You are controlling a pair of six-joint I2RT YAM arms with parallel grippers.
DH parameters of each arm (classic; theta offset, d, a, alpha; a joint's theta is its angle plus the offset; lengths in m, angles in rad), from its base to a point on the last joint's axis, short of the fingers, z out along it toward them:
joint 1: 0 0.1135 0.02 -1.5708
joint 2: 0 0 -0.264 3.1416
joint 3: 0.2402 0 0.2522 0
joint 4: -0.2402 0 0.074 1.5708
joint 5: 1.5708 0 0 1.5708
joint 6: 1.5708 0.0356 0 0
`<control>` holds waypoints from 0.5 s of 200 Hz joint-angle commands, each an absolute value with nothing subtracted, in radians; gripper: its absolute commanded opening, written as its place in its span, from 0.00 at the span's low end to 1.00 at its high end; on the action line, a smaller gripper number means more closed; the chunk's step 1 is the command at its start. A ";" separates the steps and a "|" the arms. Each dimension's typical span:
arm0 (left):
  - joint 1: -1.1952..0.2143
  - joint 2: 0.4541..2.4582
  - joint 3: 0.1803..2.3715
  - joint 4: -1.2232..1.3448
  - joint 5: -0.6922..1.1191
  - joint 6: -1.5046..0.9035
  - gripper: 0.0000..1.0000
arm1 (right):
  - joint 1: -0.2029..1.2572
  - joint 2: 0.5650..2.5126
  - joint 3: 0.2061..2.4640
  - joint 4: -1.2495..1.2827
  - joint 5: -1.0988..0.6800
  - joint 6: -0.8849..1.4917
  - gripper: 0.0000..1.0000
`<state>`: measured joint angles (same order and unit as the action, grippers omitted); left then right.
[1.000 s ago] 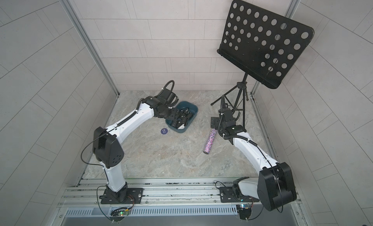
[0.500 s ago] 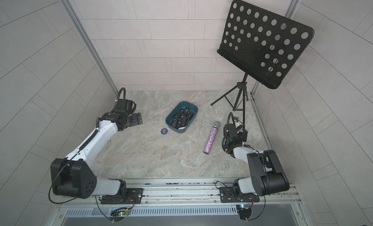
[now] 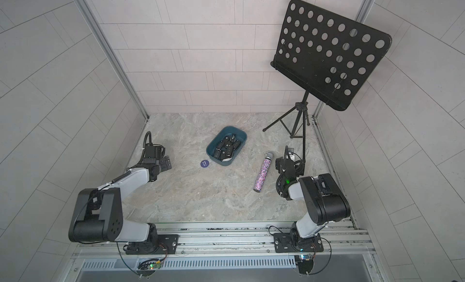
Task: Place the car key into the storage box
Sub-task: Reset both arms
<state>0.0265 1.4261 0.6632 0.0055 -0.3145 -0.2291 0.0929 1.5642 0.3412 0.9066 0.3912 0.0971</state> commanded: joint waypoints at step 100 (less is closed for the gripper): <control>-0.085 1.543 0.426 0.790 -0.338 -0.038 1.00 | 0.068 1.543 0.379 0.881 0.349 0.100 0.99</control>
<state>-0.0895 1.5486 0.3946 0.6838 -0.3107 -0.0750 0.0711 1.5616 0.3714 0.8837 0.3508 0.0978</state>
